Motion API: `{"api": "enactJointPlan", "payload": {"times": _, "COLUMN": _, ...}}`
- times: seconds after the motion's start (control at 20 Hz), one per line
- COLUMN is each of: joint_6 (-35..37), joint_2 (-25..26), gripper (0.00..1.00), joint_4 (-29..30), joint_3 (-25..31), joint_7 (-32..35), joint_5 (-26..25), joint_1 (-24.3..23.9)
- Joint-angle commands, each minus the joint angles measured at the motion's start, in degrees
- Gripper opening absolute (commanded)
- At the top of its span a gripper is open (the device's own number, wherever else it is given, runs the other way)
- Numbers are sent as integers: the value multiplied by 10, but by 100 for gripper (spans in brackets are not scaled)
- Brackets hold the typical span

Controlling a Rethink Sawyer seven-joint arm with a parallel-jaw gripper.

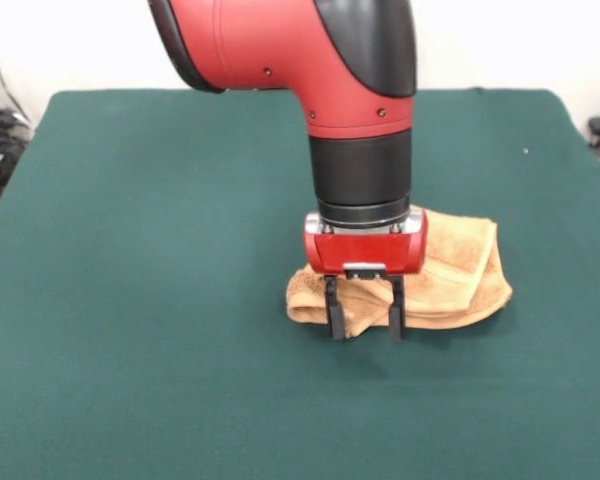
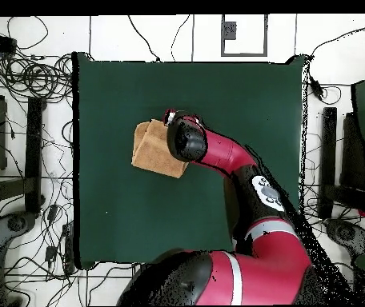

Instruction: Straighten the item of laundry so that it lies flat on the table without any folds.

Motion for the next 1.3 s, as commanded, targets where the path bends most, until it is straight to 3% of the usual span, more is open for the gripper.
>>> {"api": "enactJointPlan", "payload": {"times": 0.05, "joint_6": 73, "joint_2": 26, "gripper": 100, "joint_4": 35, "joint_3": 15, "joint_7": 115, "joint_5": 36, "joint_1": 20}}
{"api": "enactJointPlan", "payload": {"times": 0.6, "joint_6": 134, "joint_2": 31, "gripper": 100, "joint_4": -7, "joint_3": -30, "joint_7": 87, "joint_5": 21, "joint_1": 51}}
{"api": "enactJointPlan", "payload": {"times": 1.3, "joint_6": 121, "joint_2": 23, "gripper": 100, "joint_4": -24, "joint_3": -72, "joint_7": 87, "joint_5": 6, "joint_1": 81}}
